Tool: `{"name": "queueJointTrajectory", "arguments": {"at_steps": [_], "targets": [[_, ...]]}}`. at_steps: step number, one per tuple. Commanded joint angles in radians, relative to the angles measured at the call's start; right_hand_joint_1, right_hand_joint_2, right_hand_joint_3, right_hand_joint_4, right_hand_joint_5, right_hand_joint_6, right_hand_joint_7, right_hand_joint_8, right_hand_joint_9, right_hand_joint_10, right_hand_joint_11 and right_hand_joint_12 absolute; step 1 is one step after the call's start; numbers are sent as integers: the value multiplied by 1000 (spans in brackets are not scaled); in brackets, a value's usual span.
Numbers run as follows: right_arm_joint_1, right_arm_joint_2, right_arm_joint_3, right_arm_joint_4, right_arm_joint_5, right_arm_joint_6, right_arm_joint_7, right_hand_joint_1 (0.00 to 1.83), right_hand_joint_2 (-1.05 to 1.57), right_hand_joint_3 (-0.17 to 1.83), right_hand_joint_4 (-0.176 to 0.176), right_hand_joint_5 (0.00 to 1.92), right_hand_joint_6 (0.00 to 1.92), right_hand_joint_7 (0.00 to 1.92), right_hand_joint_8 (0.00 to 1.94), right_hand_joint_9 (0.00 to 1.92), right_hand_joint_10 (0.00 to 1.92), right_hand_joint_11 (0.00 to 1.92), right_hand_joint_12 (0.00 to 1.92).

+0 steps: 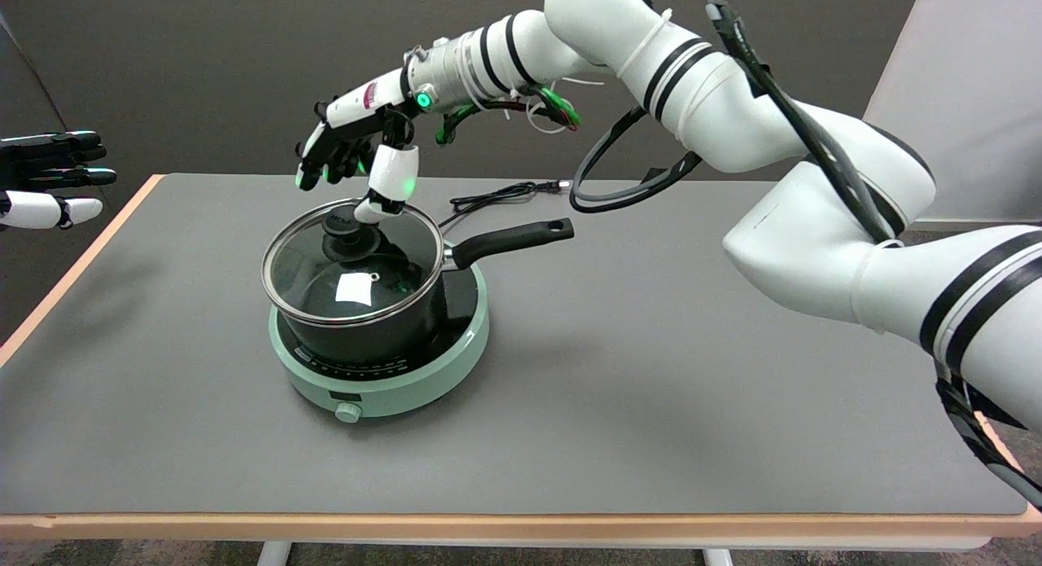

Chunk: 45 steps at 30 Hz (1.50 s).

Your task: Place the pot lid onto the soup pot.

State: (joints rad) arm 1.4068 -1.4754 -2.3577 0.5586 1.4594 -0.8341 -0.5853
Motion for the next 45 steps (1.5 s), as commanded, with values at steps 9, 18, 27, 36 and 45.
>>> {"name": "queueJointTrajectory", "arguments": {"at_steps": [9, 18, 27, 36, 45], "targets": [[-230, 169, 377, 454, -731, 310, 277, 779, 507, 975, 117, 406, 173, 559, 180, 538, 307, 447, 867], [-358, 240, 495, 690, -914, 393, 428, 698, 528, 945, 154, 458, 193, 632, 209, 610, 356, 448, 839], [-525, 288, 678, 827, -941, 564, 656, 522, 544, 902, 157, 451, 188, 597, 196, 606, 350, 433, 804], [-697, 309, 872, 944, -936, 787, 769, 447, 604, 878, 103, 373, 154, 497, 166, 558, 312, 421, 785], [-909, 345, 1003, 1021, -769, 1009, 933, 213, 714, 800, 89, 364, 158, 509, 168, 583, 296, 423, 807]]}}
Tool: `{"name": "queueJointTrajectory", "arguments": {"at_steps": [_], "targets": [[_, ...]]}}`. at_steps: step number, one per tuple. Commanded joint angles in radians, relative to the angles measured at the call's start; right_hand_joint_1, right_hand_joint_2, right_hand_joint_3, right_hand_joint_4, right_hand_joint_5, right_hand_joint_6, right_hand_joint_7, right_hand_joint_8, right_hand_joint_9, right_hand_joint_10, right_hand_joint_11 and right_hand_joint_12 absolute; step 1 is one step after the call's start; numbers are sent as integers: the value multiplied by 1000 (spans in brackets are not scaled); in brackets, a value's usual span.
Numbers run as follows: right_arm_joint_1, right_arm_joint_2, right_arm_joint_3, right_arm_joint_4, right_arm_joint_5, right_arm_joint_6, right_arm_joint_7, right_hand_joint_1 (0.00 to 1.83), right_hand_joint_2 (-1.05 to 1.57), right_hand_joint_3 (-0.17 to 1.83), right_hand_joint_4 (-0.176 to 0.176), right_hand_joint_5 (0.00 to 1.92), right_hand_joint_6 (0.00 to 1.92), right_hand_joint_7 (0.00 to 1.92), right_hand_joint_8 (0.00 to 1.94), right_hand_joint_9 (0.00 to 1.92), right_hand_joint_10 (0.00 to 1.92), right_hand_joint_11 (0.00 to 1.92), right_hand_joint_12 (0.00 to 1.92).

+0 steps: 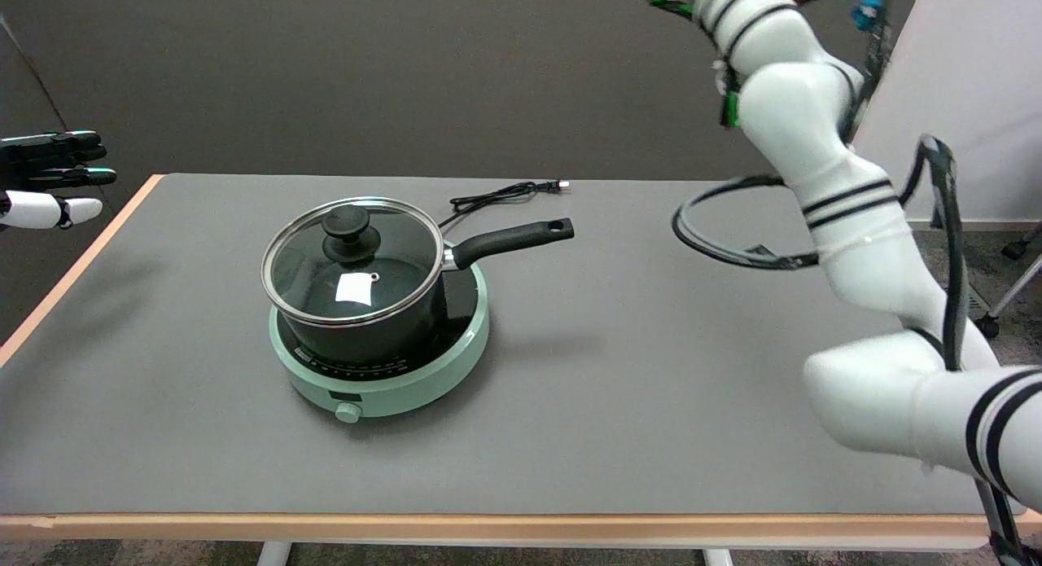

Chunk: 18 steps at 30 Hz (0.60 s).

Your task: Place the pot lid onto the soup pot.

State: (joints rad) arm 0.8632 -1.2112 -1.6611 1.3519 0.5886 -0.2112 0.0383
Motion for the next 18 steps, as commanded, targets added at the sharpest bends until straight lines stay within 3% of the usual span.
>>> {"name": "queueJointTrajectory", "arguments": {"at_steps": [1, 9, 12, 14, 16, 18], "targets": [[-392, 85, 316, 248, 121, 385, 312, 195, 722, 793, 89, 365, 161, 512, 171, 585, 297, 424, 809], [-575, 87, 342, 339, 328, 406, 324, 52, 754, 782, 79, 354, 167, 448, 174, 510, 270, 423, 800], [-643, 88, 355, 361, 370, 413, 360, 50, 790, 799, 74, 350, 167, 396, 169, 445, 238, 377, 663], [-683, 88, 365, 370, 376, 419, 395, 82, 688, 998, 69, 367, 138, 388, 128, 415, 227, 332, 605], [-725, 91, 374, 385, 377, 420, 436, 62, 808, 817, 60, 352, 170, 330, 163, 377, 212, 311, 509], [-777, 101, 383, 404, 377, 420, 489, 64, 803, 831, 50, 342, 172, 301, 165, 341, 201, 284, 476]]}}
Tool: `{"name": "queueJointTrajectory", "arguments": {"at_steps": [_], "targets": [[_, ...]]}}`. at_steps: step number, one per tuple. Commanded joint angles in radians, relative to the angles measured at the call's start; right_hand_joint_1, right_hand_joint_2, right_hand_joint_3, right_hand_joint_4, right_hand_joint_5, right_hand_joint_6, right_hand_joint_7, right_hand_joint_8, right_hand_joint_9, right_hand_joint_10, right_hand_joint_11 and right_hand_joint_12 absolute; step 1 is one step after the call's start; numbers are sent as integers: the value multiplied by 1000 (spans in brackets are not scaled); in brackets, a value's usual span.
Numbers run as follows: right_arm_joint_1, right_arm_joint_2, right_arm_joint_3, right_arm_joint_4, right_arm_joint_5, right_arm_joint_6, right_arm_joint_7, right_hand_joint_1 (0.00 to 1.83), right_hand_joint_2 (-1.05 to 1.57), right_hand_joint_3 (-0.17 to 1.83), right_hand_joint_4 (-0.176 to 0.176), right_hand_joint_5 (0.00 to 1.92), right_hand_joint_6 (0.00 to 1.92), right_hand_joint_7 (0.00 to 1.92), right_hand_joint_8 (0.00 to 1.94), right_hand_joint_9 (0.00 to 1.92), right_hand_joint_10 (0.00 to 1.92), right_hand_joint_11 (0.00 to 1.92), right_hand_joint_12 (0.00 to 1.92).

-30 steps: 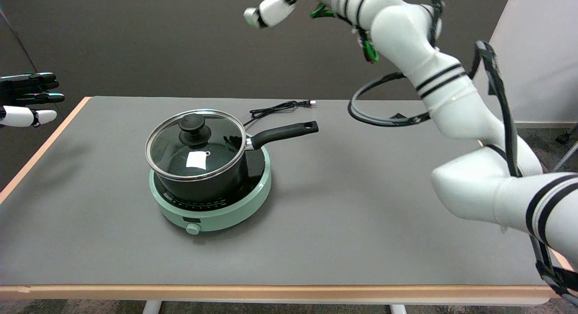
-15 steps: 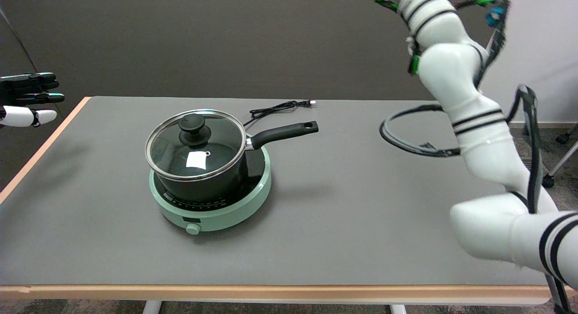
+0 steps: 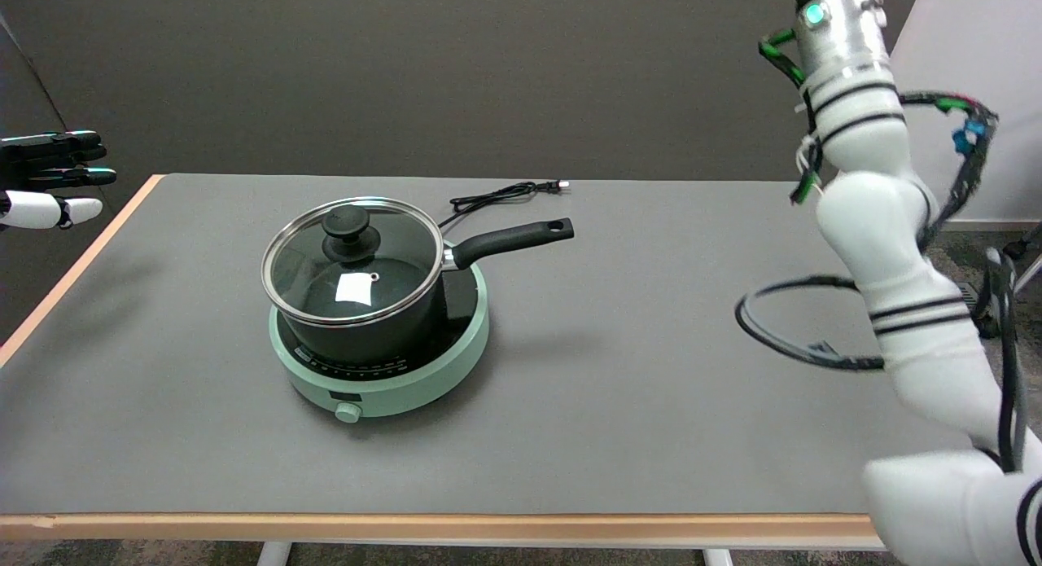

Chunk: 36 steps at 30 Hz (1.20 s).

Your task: Place the pot lid onto the soup pot.

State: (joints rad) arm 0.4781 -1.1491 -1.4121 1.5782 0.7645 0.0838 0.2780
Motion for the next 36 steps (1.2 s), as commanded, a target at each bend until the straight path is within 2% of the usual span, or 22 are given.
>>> {"name": "queueJointTrajectory", "arguments": {"at_steps": [1, 3, 4, 5, 6, 7, 8, 9, 10, 11, 13, 14, 17, 18, 19, 27, 28, 29, 35, 36], "targets": [[-409, 45, 135, 185, 201, 125, 267, 53, 781, 883, 40, 321, 181, 262, 189, 318, 195, 259, 463], [-460, 59, 135, 207, 201, 125, 320, 70, 701, 966, 29, 312, 149, 253, 129, 277, 182, 224, 474], [-471, 62, 134, 210, 201, 125, 333, 61, 770, 885, 21, 282, 175, 205, 184, 254, 183, 220, 430], [-483, 65, 129, 217, 199, 125, 351, 121, 757, 939, 14, 268, 180, 197, 168, 227, 198, 193, 444], [-493, 65, 124, 219, 196, 125, 367, 255, 712, 1085, 5, 256, 184, 207, 116, 192, 231, 151, 505], [-498, 65, 123, 219, 194, 123, 376, 85, 690, 1008, 5, 265, 132, 213, 96, 199, 167, 163, 451], [-504, 64, 114, 219, 199, 120, 395, 86, 760, 875, 2, 248, 153, 169, 134, 186, 172, 176, 400], [-511, 62, 103, 216, 199, 118, 415, 93, 705, 957, -2, 235, 146, 156, 111, 171, 160, 143, 425], [-513, 61, 95, 212, 197, 117, 428, 89, 744, 901, -7, 218, 150, 127, 126, 148, 166, 130, 389], [-516, 61, 85, 204, 196, 115, 444, 236, 732, 989, -13, 194, 177, 123, 98, 121, 162, 119, 365], [-520, 61, 67, 189, 201, 110, 464, 176, 700, 1015, -15, 189, 161, 113, 101, 114, 130, 111, 311], [-524, 62, 60, 183, 201, 105, 485, 375, 677, 1085, -21, 179, 186, 138, 44, 126, 90, 109, 282], [-531, 65, 40, 166, 201, 94, 558, 400, 664, 1079, -28, 166, 177, 132, 15, 121, 55, 96, 210], [-533, 65, 35, 162, 201, 92, 573, 136, 696, 1025, -29, 165, 156, 78, 119, 90, 133, 82, 259], [-536, 65, 25, 151, 201, 91, 594, 87, 711, 1016, -30, 165, 151, 67, 138, 82, 147, 75, 266], [-537, 76, -34, 87, 198, 66, 720, 114, 744, 1037, -48, 156, 164, 46, 173, 73, 174, 36, 252], [-537, 80, -45, 80, 201, 69, 732, 186, 731, 1046, -47, 165, 167, 73, 141, 92, 151, 59, 207], [-537, 82, -55, 70, 201, 70, 747, 459, 676, 1089, -48, 157, 197, 128, 62, 125, 97, 119, 75], [-548, 82, -68, 56, 211, 58, 776, 460, 708, 1110, -35, 186, 239, 138, 75, 130, 93, 107, 57], [-550, 81, -66, 56, 214, 57, 776, 364, 722, 1089, -32, 200, 216, 129, 92, 125, 107, 93, 98]]}}
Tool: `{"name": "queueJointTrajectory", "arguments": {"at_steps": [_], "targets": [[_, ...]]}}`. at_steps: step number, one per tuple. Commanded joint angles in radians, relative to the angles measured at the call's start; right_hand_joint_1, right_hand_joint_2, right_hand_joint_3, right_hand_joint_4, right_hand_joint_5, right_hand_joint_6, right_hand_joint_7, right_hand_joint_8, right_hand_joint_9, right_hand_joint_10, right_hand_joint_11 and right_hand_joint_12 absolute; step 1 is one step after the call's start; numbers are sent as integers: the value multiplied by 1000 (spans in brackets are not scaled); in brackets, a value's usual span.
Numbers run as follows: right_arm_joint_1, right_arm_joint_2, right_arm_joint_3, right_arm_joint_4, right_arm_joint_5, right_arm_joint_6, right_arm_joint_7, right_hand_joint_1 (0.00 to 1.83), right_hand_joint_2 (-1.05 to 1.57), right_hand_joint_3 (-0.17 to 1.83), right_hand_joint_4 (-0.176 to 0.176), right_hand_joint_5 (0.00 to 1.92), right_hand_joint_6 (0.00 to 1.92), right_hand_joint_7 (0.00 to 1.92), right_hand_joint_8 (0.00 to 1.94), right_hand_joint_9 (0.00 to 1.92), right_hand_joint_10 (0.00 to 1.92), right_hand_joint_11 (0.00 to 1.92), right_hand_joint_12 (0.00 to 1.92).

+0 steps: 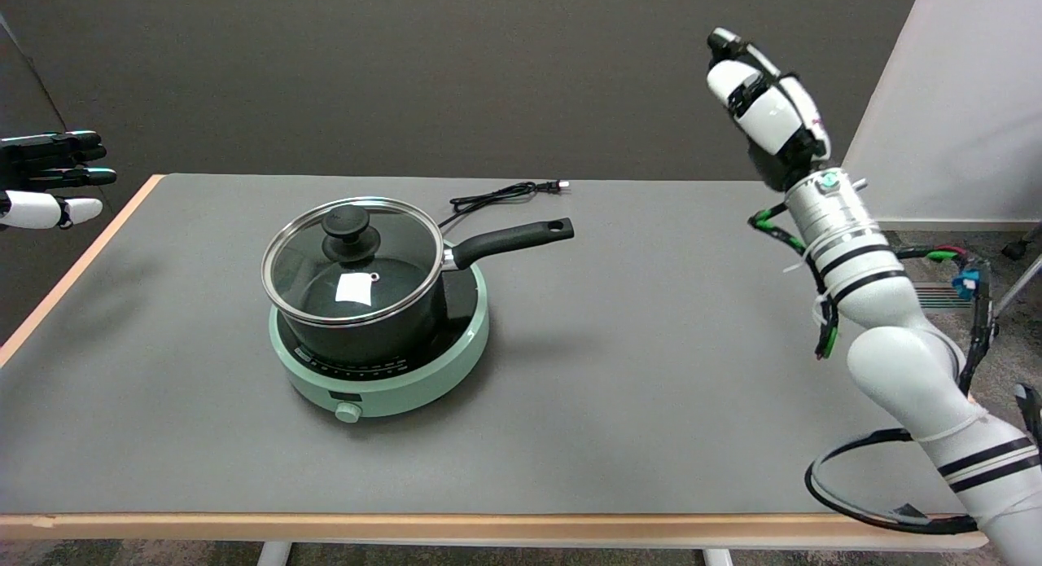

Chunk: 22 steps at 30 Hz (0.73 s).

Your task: Place the pot lid onto the soup pot.

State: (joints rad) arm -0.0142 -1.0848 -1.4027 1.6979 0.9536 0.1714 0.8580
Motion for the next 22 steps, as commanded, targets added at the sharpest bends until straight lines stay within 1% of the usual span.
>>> {"name": "queueJointTrajectory", "arguments": {"at_steps": [1, 2, 3, 7, 8, 9, 15, 22], "targets": [[-59, 16, -73, -64, 27, -31, 196, 81, 758, 1027, -27, 239, 141, 100, 143, 108, 147, 52, 218], [-60, 16, -73, -64, 27, -31, 196, 301, 732, 1076, -30, 213, 203, 123, 105, 122, 119, 86, 123], [-60, 15, -73, -64, 28, -31, 196, 85, 757, 1027, -25, 245, 140, 102, 143, 111, 147, 54, 218], [-60, 15, -77, -60, 65, -48, 190, 90, 756, 1026, -25, 249, 141, 105, 142, 113, 147, 55, 218], [-60, 15, -77, -58, 70, -53, 189, 412, 726, 1103, -29, 208, 237, 136, 90, 128, 104, 101, 73], [-60, 15, -73, -57, 74, -60, 188, 478, 722, 1119, -30, 203, 257, 143, 80, 132, 92, 111, 43], [-56, 13, -67, -58, 75, -69, 187, 490, 724, 1117, -29, 212, 261, 143, 80, 133, 92, 111, 43], [-49, 15, -44, -46, 75, -115, 187, 501, 723, 1116, -29, 218, 264, 143, 79, 132, 92, 111, 41]]}}
